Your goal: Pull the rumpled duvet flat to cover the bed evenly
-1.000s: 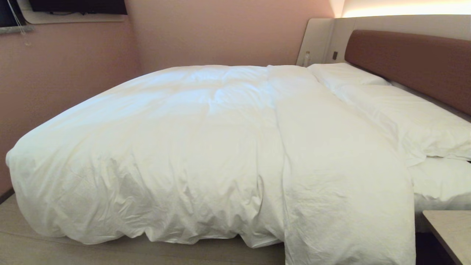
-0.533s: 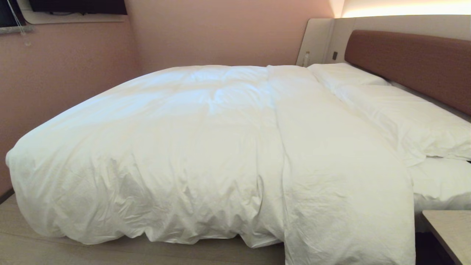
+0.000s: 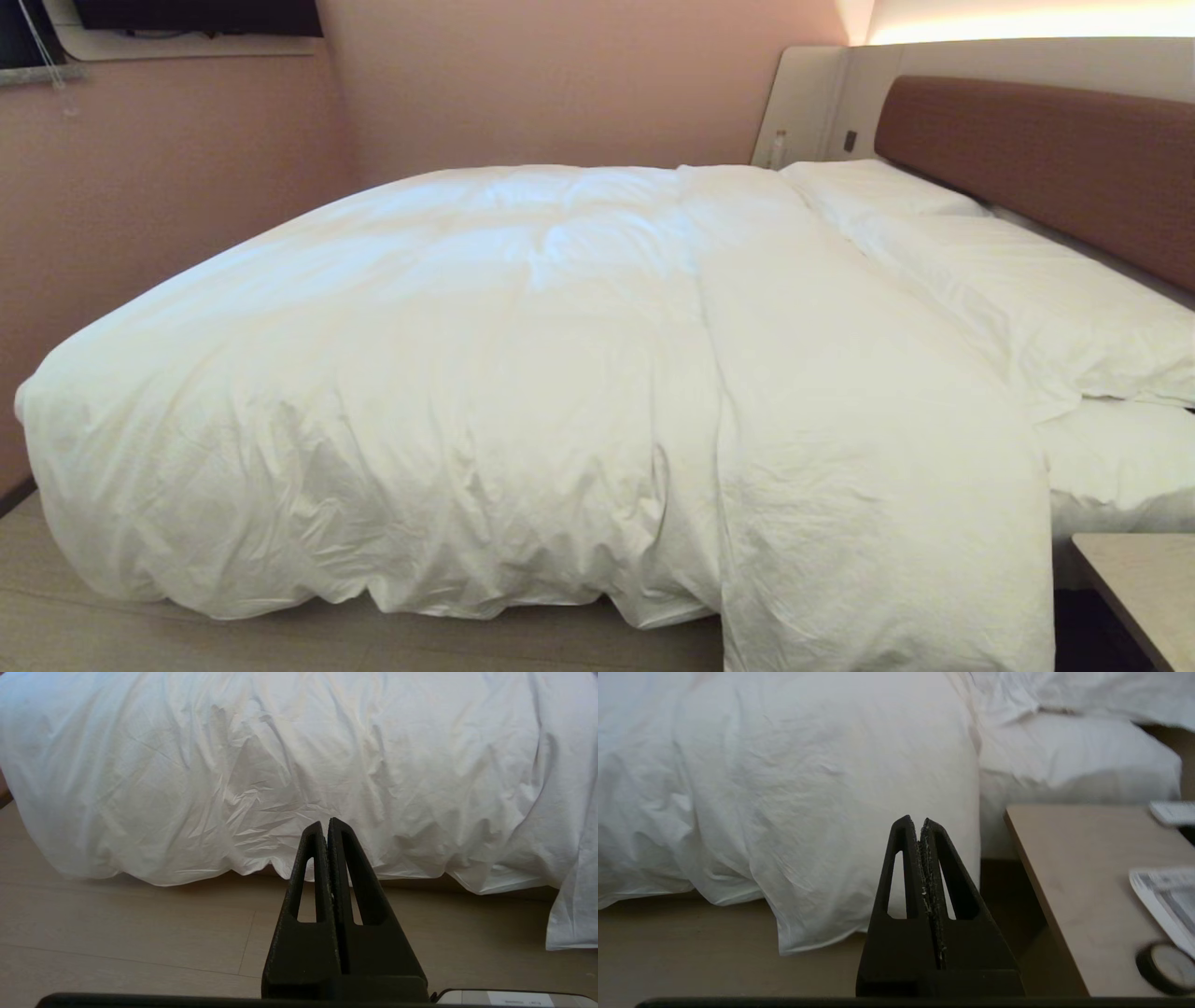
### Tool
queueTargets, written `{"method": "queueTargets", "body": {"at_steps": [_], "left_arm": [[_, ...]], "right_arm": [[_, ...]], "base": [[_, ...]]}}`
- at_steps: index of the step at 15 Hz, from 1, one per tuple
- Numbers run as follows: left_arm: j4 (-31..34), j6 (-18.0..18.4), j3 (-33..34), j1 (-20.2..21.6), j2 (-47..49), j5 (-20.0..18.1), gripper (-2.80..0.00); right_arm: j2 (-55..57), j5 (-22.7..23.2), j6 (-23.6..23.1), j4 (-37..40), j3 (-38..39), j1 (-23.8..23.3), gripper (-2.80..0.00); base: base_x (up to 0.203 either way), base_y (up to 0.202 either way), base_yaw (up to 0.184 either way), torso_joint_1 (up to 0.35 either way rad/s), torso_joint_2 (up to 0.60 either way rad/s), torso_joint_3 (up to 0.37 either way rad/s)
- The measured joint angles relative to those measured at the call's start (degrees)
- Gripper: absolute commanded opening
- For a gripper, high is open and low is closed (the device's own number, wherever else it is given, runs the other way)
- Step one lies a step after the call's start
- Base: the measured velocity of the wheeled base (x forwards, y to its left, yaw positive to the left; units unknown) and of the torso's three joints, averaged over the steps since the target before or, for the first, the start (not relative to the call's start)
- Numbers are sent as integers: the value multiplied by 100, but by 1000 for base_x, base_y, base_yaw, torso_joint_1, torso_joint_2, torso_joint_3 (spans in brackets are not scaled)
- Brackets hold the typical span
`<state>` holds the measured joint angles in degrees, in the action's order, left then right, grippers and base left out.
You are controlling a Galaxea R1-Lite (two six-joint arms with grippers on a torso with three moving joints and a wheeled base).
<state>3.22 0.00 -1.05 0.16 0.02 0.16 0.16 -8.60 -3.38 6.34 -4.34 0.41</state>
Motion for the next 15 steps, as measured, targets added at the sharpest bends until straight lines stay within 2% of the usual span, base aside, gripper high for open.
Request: {"method": "queueTargets", "body": {"at_steps": [2,6,9,15], "left_arm": [[2,0,0,0,0,-1,-280],[2,0,0,0,0,-2,-280],[2,1,0,0,0,-2,-280],[1,1,0,-2,0,0,-280]], "right_arm": [[0,213,-127,-415,194,0,-280],[0,610,-85,-917,370,0,-280],[-2,834,99,-942,416,5,-280],[-2,870,307,-634,434,10,-280]], "base": [[0,0,0,0,0,0],[0,0,0,0,0,0],[0,0,0,0,0,0],[0,0,0,0,0,0]]}}
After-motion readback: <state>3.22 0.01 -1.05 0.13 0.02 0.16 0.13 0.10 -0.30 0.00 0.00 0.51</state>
